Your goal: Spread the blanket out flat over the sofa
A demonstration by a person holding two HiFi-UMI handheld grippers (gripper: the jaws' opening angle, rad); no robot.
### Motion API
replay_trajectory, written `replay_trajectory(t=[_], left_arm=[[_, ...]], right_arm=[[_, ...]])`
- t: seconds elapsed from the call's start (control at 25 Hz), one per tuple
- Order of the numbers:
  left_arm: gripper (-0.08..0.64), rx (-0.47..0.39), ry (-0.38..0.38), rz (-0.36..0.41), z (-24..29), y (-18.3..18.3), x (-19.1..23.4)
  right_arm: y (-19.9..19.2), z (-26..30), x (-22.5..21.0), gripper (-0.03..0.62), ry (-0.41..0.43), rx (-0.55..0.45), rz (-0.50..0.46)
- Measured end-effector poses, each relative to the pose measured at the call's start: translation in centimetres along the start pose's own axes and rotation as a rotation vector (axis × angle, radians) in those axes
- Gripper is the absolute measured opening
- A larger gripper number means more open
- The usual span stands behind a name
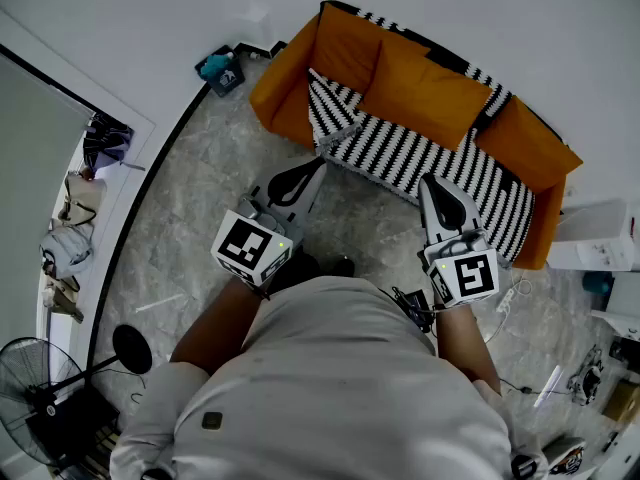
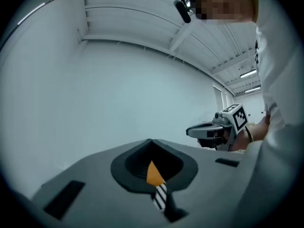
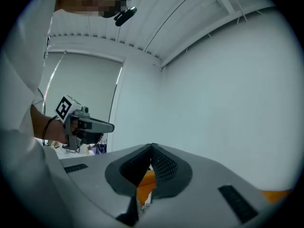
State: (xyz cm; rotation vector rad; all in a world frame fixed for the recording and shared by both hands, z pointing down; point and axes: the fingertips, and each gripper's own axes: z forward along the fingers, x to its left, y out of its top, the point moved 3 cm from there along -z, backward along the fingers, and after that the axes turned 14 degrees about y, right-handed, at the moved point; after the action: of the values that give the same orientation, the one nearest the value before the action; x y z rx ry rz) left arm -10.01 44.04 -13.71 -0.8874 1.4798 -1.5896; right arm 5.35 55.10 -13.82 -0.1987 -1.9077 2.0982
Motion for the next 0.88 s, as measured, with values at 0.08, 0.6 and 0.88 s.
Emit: replay_trajectory(t=[0.08,0.6,0.88], left_arm=[[0.009,0.0,0.0,-0.003,0.1,0.0,0.1],[0.009,0.01,-0.016,-0.022,0.3,-1.3,5.7],[0.009,0.02,-0.044,-0.043,1.1,-1.4,11.8]], right_arm=[[0.0,0.2,0.0,0.026,0.001,-0.001,-0.001],[-0.4,5.6,-0.7,0.028,-0.035,0.026,0.038],[-0.1,11.4,-0.6,0.028,-0.062,0.066,0.055]])
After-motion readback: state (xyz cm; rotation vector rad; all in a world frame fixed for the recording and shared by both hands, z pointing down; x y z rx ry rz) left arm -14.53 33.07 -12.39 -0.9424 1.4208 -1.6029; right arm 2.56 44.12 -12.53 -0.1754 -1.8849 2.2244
